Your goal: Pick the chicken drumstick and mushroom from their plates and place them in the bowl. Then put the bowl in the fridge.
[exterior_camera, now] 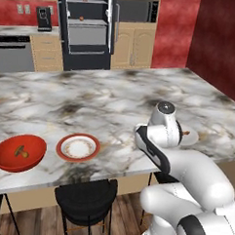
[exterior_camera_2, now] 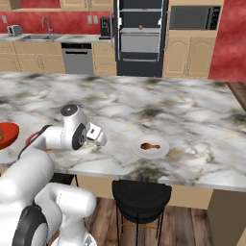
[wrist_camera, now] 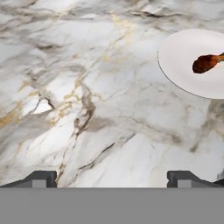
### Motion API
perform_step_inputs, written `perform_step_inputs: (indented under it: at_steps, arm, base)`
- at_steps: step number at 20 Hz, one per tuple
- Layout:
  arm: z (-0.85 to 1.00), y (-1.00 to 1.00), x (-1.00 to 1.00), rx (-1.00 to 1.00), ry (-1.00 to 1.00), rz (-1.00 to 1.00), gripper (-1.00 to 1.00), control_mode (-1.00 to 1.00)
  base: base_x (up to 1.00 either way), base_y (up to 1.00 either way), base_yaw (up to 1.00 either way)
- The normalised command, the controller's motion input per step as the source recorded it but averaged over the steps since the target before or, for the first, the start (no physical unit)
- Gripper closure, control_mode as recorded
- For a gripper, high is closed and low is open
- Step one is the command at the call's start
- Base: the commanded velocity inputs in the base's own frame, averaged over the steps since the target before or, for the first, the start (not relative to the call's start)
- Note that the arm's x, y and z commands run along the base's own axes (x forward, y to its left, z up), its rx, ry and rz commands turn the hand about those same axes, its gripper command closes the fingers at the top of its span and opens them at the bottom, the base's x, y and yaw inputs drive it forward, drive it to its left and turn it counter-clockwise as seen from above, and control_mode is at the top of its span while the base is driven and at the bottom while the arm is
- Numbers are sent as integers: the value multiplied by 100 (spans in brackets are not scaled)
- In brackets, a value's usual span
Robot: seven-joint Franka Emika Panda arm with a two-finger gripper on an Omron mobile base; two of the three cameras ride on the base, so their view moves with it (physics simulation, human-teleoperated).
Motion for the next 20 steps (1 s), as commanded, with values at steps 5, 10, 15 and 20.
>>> perform_step_inputs:
  at_steps: [5,10,15,20]
  arm:
    - [-2,-45,16,10,3,-39,-100,-100]
    - [0,-54,15,5,0,-34,-100,-100]
    - [0,-62,15,11,2,-20,-100,-100]
    - [0,-60,21,12,9,-15,-100,-100]
  base:
    - [0,0,0]
    - [0,0,0]
    - [0,0,0]
    - [0,0,0]
